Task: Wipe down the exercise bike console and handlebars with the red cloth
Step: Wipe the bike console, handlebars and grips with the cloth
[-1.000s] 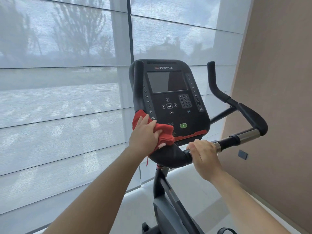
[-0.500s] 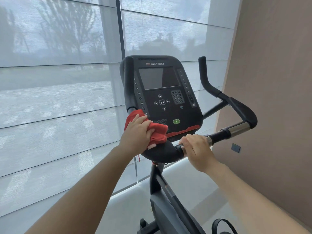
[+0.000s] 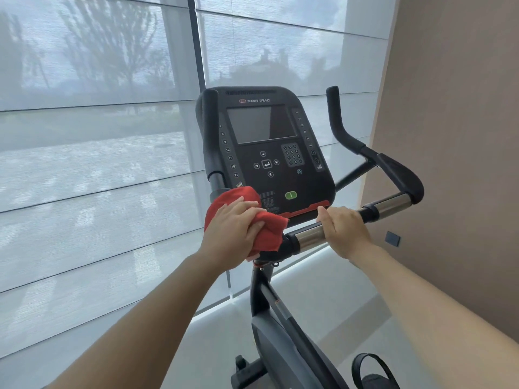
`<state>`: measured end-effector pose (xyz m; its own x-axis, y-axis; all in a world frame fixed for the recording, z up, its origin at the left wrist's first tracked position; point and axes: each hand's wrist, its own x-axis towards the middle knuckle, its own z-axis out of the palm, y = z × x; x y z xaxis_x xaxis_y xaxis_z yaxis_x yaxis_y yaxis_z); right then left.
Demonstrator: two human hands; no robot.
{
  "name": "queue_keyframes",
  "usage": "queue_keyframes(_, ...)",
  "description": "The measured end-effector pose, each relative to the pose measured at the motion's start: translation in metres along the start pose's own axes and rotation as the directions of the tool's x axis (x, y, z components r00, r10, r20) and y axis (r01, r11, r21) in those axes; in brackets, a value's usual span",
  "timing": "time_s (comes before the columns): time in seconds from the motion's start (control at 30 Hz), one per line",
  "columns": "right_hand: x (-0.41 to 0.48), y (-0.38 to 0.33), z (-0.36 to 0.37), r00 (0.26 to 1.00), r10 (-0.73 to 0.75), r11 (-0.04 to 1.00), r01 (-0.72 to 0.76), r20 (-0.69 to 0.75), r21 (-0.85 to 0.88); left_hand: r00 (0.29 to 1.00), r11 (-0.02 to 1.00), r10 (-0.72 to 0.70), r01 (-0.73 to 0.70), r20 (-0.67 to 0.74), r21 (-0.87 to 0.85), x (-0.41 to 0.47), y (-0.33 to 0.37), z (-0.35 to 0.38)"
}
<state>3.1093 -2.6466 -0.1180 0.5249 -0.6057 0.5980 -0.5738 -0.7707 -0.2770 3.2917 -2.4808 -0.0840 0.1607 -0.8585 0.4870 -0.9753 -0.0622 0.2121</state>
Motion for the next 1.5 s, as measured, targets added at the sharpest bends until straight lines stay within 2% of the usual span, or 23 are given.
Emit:
queue_keyframes(0.27, -0.001, -0.001, 0.003, 0.996, 0.08, 0.993, -0.077, -0.038, 0.085, 1.0, 0.991, -0.021, 0.021, 0.001, 0.133, 0.027, -0.001, 0.003)
queue_keyframes(0.5, -0.002, -0.004, 0.004, 0.991, 0.128, 0.989, -0.126, -0.028, 0.074, 0.994, 0.987, 0.103, -0.099, -0.025, 0.124, 0.014, 0.003, 0.01)
queue_keyframes(0.77, -0.002, -0.001, 0.01, 0.986, 0.149, 0.986, -0.143, -0.079, 0.083, 0.979, 0.956, 0.184, -0.2, 0.093, 0.213, 0.03, 0.028, 0.022)
queue_keyframes(1.0, -0.003, 0.006, 0.011, 0.993, 0.107, 0.993, -0.11, -0.055, -0.049, 0.93, 0.921, 0.344, -0.361, 0.131, 0.147, 0.03, 0.001, 0.007)
queue_keyframes(1.13, -0.003, 0.008, 0.013, 0.991, 0.127, 0.991, -0.128, -0.034, -0.033, 0.951, 0.934, 0.267, -0.295, 0.155, 0.202, 0.044, -0.008, 0.002)
queue_keyframes(1.27, -0.004, 0.006, 0.012, 0.992, 0.121, 0.993, -0.121, -0.045, -0.014, 0.98, 0.941, 0.179, -0.195, 0.081, 0.278, 0.042, 0.002, 0.01)
queue_keyframes(1.5, -0.001, 0.005, 0.009, 0.99, 0.101, 0.99, -0.091, -0.099, 0.109, 0.986, 0.939, 0.16, -0.168, 0.053, 0.301, 0.037, 0.008, 0.013)
